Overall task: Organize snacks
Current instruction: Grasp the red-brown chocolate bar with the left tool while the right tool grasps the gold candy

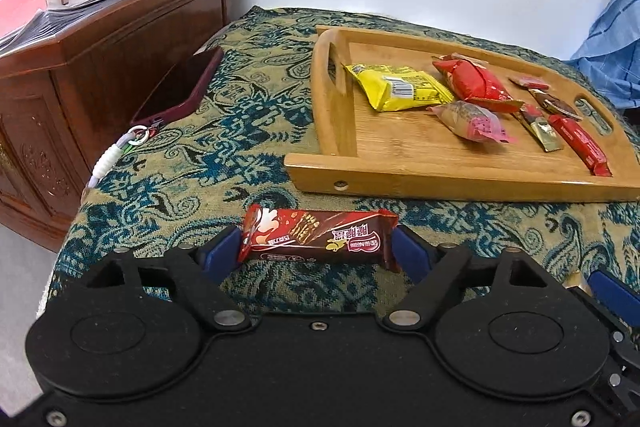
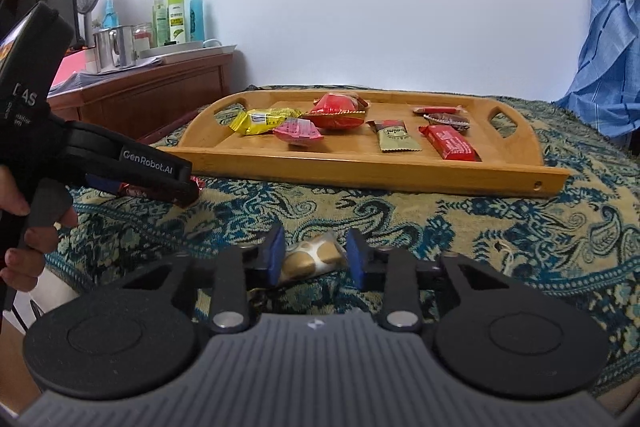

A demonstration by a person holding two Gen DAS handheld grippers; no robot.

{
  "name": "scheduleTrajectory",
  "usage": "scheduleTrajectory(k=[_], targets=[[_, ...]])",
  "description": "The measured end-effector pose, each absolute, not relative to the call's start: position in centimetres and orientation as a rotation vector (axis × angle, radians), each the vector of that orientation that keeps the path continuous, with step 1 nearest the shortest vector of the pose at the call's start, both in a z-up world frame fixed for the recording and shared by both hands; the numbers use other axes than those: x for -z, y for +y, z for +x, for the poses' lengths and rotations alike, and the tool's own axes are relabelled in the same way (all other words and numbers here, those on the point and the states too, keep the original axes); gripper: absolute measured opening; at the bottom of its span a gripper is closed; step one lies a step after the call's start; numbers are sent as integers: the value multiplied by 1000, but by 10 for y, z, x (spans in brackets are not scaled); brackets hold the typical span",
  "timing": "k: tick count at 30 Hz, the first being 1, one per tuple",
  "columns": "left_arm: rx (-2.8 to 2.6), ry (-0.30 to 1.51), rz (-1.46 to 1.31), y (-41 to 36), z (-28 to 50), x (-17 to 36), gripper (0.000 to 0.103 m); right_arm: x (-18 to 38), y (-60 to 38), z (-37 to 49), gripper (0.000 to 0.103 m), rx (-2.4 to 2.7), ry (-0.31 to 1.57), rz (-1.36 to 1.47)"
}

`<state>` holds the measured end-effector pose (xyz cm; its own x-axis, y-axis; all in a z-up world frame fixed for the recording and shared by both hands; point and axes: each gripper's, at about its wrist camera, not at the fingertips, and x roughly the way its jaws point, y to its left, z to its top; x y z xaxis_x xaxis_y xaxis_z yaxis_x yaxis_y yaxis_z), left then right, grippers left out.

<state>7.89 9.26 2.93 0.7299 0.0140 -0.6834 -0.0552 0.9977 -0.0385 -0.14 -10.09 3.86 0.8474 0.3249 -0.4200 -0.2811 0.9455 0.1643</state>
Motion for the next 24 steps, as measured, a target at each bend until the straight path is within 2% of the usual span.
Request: scheduleTrajectory(k=[2, 4, 6, 13, 16, 22, 23, 24], targets=[[-32, 752, -52, 90, 76, -30, 79, -40, -101, -5, 39, -319, 445, 90], [-22, 750, -43, 88, 74, -30, 78, -41, -99, -9, 56, -319, 427, 79], [-12, 749, -30, 85, 71, -29, 78, -40, -95, -9, 63, -329, 432, 67], [-4, 740, -41, 87, 68, -30, 82, -38, -86, 2, 77, -316, 452, 71], [-8, 725, -31, 86, 68, -29, 84, -34, -84, -1, 81, -335, 456, 55], [-28, 715, -49, 86, 76, -28, 89, -26, -79, -5, 82, -354, 452, 14], [-27, 713, -50, 86, 76, -28, 90, -25, -80, -5, 82, -356, 447, 15], [-27, 711, -49, 85, 77, -28, 90, -25, -80, -5, 76, -358, 444, 13]])
